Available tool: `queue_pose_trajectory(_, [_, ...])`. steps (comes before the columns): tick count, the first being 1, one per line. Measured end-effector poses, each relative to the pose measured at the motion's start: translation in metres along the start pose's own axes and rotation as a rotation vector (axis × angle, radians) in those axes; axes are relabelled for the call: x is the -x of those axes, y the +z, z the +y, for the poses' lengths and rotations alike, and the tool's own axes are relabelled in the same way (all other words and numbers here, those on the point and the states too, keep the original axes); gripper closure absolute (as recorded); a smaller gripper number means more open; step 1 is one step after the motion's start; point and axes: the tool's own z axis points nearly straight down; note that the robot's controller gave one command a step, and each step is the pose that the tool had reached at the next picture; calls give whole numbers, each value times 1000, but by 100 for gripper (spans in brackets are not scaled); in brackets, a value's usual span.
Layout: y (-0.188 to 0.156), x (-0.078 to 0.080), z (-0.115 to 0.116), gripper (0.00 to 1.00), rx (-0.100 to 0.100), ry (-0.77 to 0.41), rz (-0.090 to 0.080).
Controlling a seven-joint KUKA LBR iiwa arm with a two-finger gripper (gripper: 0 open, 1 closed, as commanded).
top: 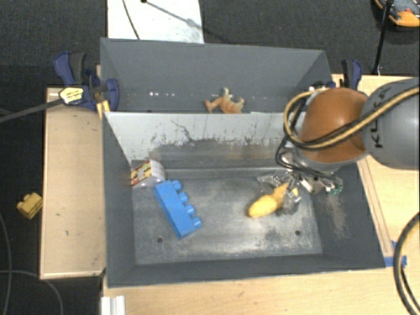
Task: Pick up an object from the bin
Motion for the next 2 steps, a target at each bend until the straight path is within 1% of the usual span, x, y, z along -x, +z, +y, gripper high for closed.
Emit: queue_pose_trajectory(2, [0,0,0,100,0,4,0])
